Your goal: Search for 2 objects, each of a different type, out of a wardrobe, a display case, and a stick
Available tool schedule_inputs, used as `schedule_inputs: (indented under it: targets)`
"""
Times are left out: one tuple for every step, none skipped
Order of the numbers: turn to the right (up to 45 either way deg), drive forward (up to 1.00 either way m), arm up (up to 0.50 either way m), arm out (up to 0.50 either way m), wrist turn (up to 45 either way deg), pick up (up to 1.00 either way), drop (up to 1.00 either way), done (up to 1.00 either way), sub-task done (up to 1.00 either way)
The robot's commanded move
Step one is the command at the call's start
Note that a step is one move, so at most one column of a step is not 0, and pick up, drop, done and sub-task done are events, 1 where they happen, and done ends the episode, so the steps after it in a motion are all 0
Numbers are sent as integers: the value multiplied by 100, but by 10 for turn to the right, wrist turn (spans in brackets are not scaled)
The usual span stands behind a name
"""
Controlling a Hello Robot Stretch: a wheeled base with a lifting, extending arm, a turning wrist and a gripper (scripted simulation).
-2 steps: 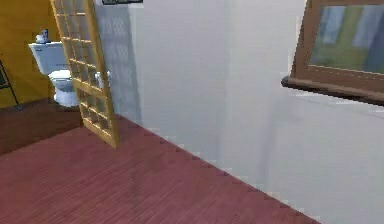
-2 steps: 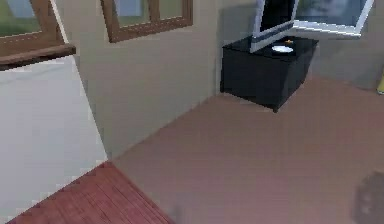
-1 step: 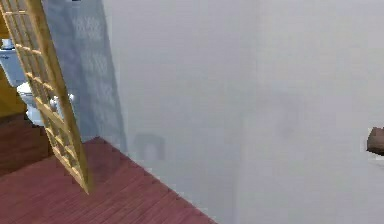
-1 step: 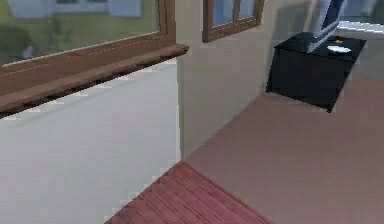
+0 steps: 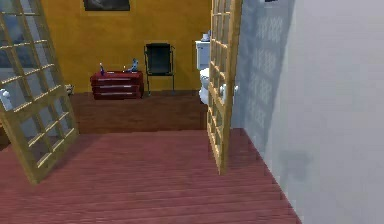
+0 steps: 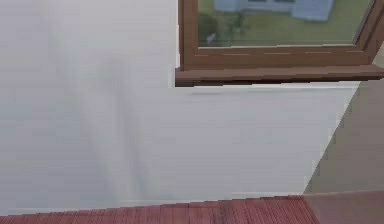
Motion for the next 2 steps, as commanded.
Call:
schedule_inputs:
  targets:
    - [-30,0,0,0,0,0,0,0,0]
    - [0,75,0,0,0,0,0,0,0]
